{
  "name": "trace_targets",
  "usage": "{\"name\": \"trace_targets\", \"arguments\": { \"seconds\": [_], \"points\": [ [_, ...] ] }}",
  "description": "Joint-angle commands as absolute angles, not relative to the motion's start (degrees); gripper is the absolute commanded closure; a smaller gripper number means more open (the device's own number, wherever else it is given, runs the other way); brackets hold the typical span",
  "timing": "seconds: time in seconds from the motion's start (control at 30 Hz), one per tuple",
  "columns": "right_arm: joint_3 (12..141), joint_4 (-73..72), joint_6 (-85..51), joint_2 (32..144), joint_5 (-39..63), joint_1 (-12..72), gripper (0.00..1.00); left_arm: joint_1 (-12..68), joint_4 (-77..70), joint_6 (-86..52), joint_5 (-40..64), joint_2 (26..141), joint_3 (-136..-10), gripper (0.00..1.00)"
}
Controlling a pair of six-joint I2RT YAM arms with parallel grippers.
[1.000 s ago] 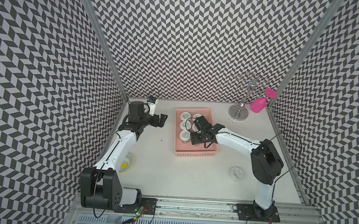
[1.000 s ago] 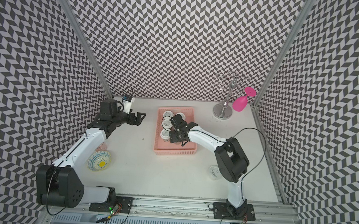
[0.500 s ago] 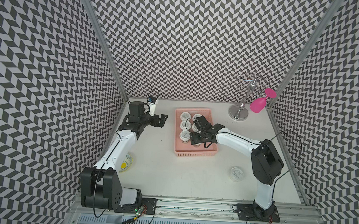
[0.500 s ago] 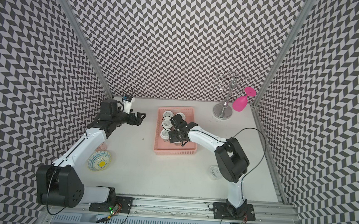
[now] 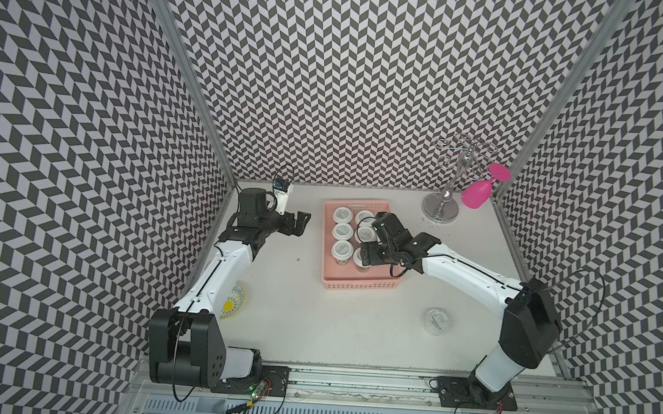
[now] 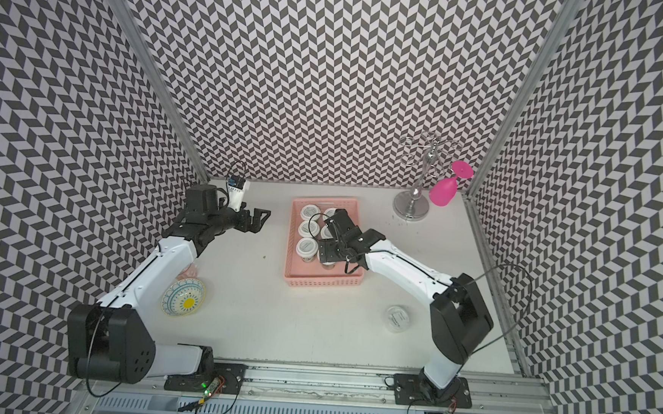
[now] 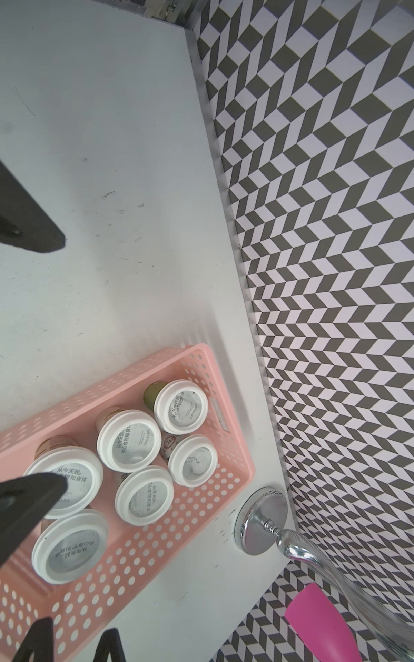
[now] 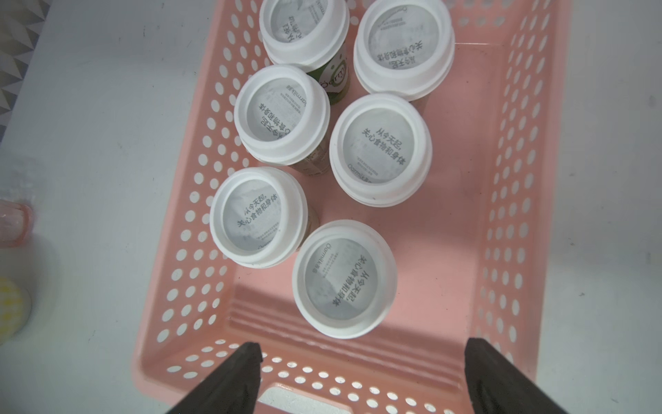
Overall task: Put the yogurt in the basket
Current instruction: Place the yogurt in the basket, then pick up the yogurt from the center of the board.
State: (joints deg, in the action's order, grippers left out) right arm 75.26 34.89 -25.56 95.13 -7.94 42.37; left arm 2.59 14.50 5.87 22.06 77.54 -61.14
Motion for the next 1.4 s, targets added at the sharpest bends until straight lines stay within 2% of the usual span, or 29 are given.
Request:
{"name": "trace_targets", "arguments": {
  "seconds": [0.0,0.4,0.87,1.37],
  "points": [
    [72.65,35.0,-27.27,91.54,-9.94,42.71,0.07,2.07,13.14,5.62,23.04,76.72,-60.49,0.0],
    [62.07,37.62,-32.84,79.07,-13.83,42.63,0.0,2.0,12.73,5.36,23.79,76.79,-60.24,0.0],
    [51.12,41.44,-37.27,68.08,-13.61,42.34,0.0,1.85,12.82,5.65,23.27,77.48,-60.48,0.0],
    [43.19,48.12,-52.21,56.49,-16.27,42.28,0.0,1.74,13.06,5.45,23.51,78.09,-60.87,0.0]
  ]
}}
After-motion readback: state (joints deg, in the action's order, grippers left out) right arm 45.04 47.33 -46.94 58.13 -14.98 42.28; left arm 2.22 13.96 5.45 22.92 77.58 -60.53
